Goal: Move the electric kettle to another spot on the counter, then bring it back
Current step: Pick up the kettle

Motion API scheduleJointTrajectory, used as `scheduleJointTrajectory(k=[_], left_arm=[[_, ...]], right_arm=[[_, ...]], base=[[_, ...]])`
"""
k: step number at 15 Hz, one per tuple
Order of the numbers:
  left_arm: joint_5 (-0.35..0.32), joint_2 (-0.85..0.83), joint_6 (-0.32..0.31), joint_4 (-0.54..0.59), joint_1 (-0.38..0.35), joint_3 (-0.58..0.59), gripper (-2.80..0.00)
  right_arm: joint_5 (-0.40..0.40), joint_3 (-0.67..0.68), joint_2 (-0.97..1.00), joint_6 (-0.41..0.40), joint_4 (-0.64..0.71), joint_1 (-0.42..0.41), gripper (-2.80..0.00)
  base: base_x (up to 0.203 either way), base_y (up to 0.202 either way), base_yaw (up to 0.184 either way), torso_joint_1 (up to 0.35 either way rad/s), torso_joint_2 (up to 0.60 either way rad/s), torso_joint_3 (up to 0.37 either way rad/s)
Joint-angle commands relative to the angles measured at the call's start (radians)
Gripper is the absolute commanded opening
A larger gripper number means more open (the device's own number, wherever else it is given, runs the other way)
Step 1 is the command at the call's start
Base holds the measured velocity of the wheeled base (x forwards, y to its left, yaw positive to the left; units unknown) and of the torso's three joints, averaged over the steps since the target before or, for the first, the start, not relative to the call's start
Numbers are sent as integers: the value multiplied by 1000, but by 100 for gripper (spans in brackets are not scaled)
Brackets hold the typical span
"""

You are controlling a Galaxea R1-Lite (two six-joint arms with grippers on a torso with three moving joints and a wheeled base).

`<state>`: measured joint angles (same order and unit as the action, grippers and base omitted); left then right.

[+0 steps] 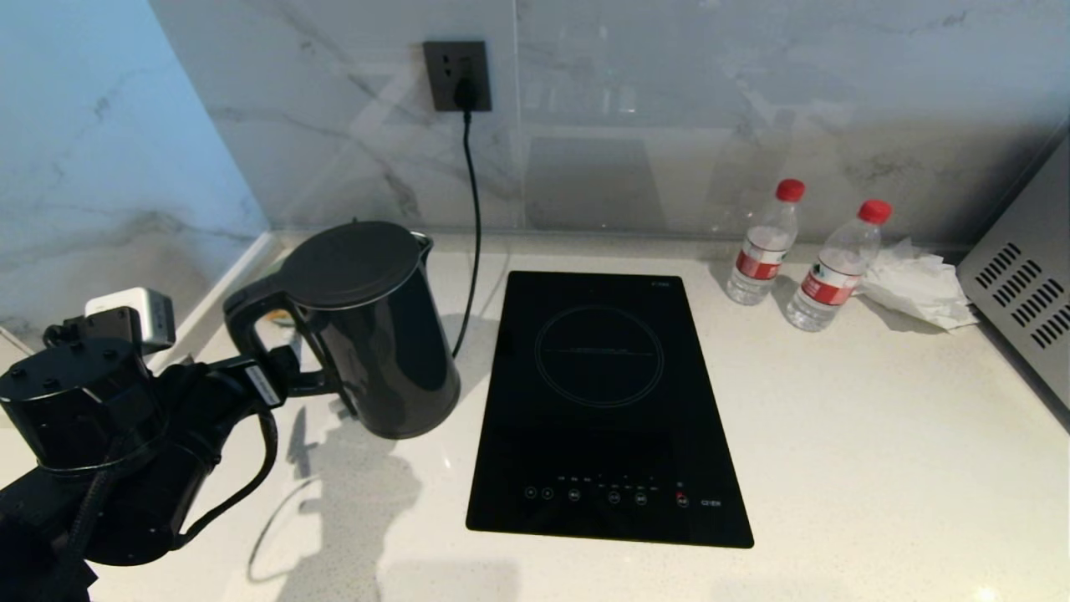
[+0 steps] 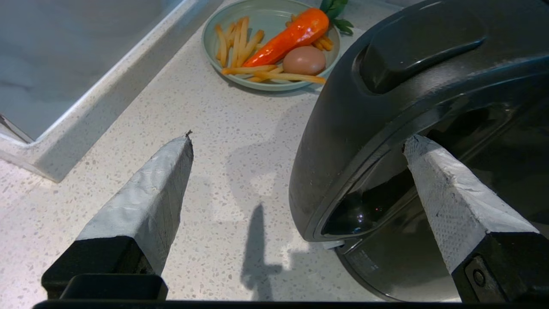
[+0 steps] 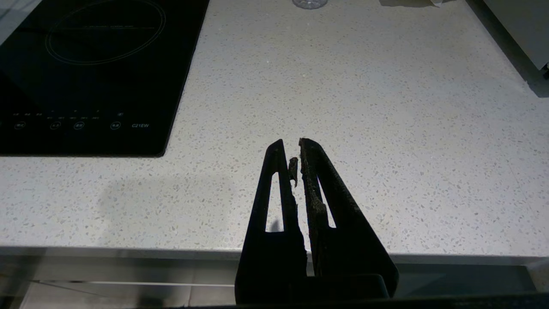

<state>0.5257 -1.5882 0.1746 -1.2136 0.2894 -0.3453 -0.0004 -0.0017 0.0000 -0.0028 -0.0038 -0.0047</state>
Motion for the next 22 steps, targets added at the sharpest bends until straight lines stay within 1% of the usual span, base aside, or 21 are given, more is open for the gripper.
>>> scheduleJointTrajectory(k=[1, 3, 6, 8, 16, 22], left_arm=[[2, -17, 1, -7, -6, 0, 0], [-1, -18, 1, -7, -21, 0, 0], [-8, -19, 2, -7, -72, -2, 0], [-7, -19, 2, -7, -93, -17, 0], [-4, -36, 6, -9, -90, -55, 0], [-1, -47, 6, -7, -88, -60, 0]], right_arm=[[0, 2, 0, 0, -1, 0, -280], [0, 0, 0, 0, -1, 0, -280], [0, 0, 0, 0, -1, 0, -280], [0, 0, 0, 0, -1, 0, -280], [0, 0, 0, 0, -1, 0, -280], [0, 0, 0, 0, -1, 0, -280]], base=[[0, 0, 0, 0, 0, 0], [0, 0, 0, 0, 0, 0], [0, 0, 0, 0, 0, 0], [0, 0, 0, 0, 0, 0], [0, 0, 0, 0, 0, 0], [0, 0, 0, 0, 0, 0]])
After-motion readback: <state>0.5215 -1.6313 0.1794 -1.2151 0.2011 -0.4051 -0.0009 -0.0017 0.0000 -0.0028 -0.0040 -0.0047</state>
